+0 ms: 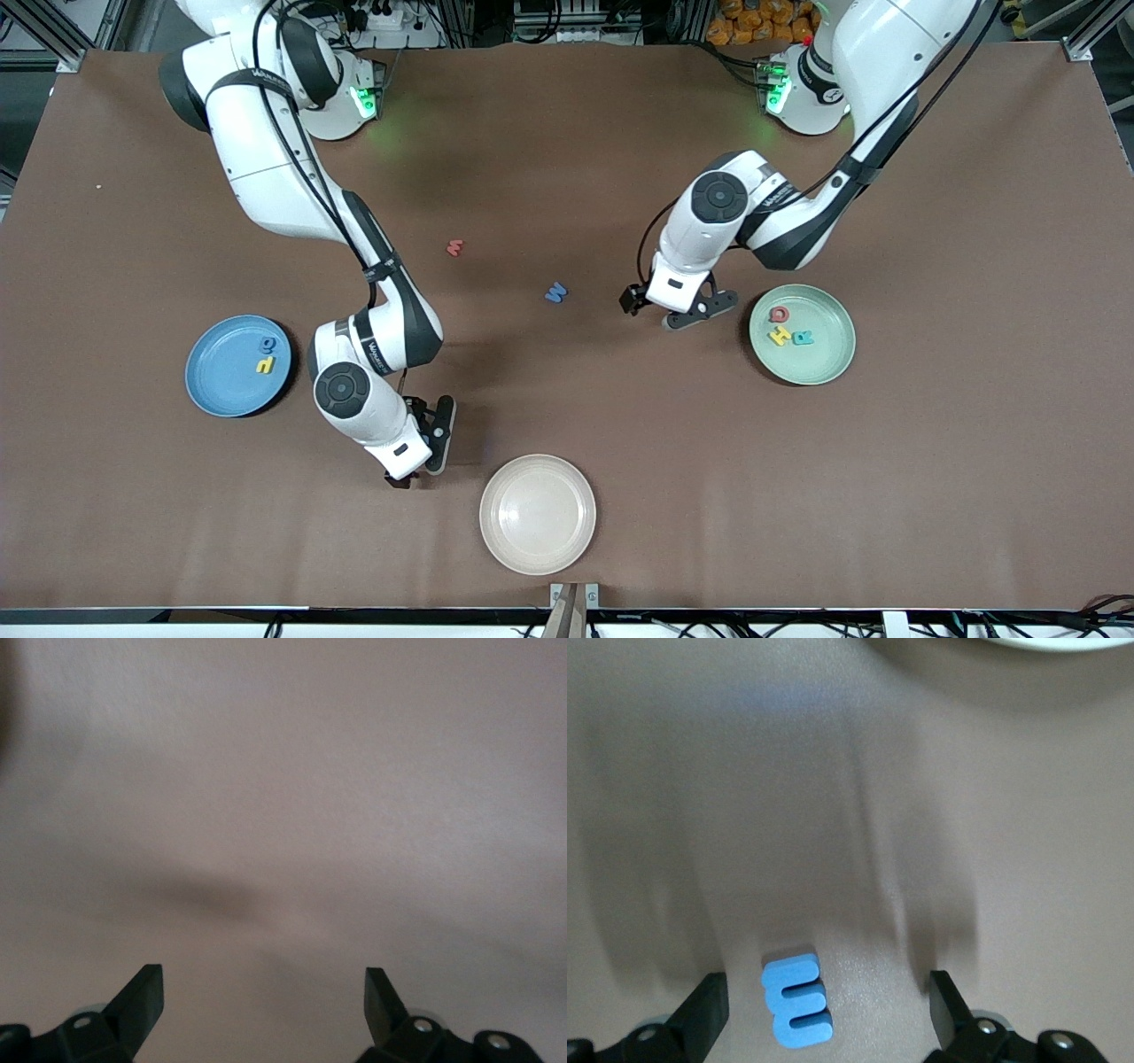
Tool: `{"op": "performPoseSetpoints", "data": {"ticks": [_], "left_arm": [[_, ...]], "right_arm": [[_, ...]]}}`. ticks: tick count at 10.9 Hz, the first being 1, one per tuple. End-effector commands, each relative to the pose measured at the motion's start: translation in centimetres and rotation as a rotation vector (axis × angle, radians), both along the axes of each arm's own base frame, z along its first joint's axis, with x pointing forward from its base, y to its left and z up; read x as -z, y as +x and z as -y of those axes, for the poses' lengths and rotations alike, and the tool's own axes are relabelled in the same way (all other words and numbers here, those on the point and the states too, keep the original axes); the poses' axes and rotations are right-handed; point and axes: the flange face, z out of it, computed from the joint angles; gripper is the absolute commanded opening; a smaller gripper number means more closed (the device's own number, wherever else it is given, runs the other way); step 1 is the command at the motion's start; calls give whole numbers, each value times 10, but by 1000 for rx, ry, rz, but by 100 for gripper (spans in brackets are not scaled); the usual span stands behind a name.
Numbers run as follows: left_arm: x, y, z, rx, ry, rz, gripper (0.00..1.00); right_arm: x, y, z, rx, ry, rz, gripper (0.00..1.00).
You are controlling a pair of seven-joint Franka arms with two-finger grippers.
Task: Sort upper and lower case letters into plates
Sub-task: 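Move the left gripper to the blue M while the right grasps the m, then lower the left gripper onto the blue M while the right lifts the m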
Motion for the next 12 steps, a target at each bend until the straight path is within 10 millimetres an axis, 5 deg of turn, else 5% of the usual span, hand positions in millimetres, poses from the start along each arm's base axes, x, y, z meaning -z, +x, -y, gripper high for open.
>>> {"op": "performPoseSetpoints", "data": {"ticks": [1, 3, 6, 11, 12], "left_arm": [[9, 8, 9, -84, -24, -29, 100], [16, 4, 16, -106, -26, -45, 100], [8, -11, 64, -240, -59, -64, 100], [9, -12, 71, -296, -67, -82, 100], [10, -20, 91, -339, -74, -89, 100]], "right_arm": [[-1, 2, 7, 11, 8, -3, 100], [0, -1, 7, 17, 4, -30, 100], [0, -2, 5, 43, 37, -45, 100], [0, -5, 1, 44, 40, -62, 100], [-4, -4, 1, 37, 37, -63, 92]]}}
